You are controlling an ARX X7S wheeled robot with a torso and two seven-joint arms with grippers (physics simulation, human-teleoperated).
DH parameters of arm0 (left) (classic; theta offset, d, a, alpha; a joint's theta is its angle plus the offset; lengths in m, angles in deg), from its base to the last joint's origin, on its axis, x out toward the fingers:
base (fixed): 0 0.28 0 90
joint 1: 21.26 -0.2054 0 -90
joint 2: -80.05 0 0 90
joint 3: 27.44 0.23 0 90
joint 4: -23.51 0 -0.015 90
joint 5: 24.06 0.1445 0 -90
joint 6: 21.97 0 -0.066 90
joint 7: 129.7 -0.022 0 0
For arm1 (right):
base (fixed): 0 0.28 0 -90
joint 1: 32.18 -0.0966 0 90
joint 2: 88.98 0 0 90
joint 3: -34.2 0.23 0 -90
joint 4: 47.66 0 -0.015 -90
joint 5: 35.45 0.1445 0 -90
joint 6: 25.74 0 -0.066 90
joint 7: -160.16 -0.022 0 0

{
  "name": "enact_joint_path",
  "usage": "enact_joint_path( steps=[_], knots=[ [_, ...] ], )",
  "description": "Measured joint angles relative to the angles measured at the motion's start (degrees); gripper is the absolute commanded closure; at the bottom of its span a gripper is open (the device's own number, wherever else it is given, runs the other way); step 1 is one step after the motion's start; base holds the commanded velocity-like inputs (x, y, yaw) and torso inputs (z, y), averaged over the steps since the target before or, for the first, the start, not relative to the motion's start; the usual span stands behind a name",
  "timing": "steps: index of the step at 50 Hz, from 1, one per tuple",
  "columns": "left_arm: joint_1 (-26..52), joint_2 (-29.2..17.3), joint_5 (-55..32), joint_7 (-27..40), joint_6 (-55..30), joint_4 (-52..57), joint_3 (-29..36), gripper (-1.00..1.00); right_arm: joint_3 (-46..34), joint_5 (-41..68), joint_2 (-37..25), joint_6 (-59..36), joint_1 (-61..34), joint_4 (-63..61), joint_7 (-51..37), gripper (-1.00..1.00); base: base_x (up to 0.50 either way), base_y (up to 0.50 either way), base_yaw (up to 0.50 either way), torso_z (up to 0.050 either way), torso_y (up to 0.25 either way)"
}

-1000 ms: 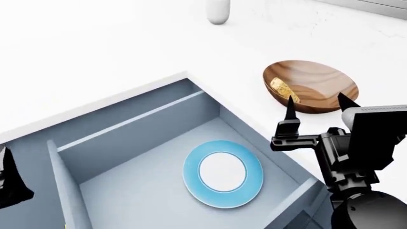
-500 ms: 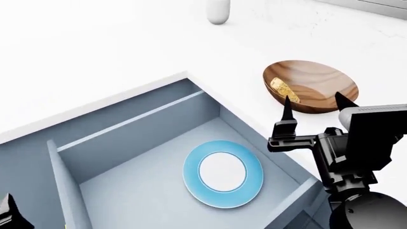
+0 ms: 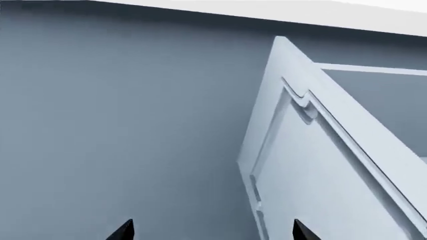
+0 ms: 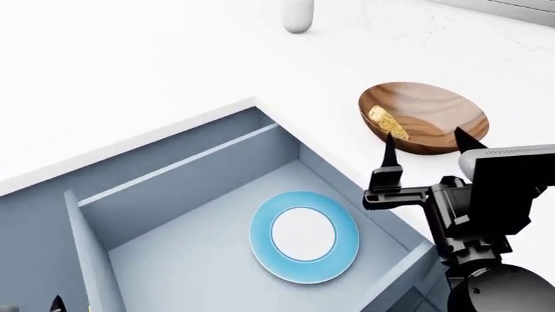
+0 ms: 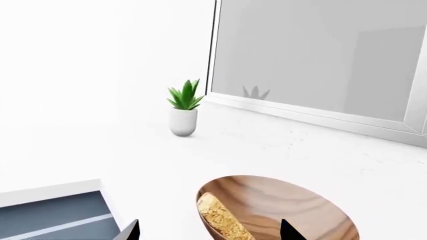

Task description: Place the bar in the bowl and close the drawer.

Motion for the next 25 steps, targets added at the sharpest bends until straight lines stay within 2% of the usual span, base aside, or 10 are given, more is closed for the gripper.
enact_joint_path(
  steps=[11,25],
  knots=[
    [1.5,0.9,1.8,-1.1,1.2,-3.9,2.7,-1.00,-0.4,0.0,-0.2,0.6,0.3,0.2,-0.1,-1.00,0.00,0.00,0.00,0.000,0.000],
    [4.0,0.8,4.9,-1.2,0.4,-3.8,6.6,-1.00,-0.4,0.1,-0.4,1.3,0.9,0.4,-0.3,-1.00,0.00,0.00,0.00,0.000,0.000]
  ],
)
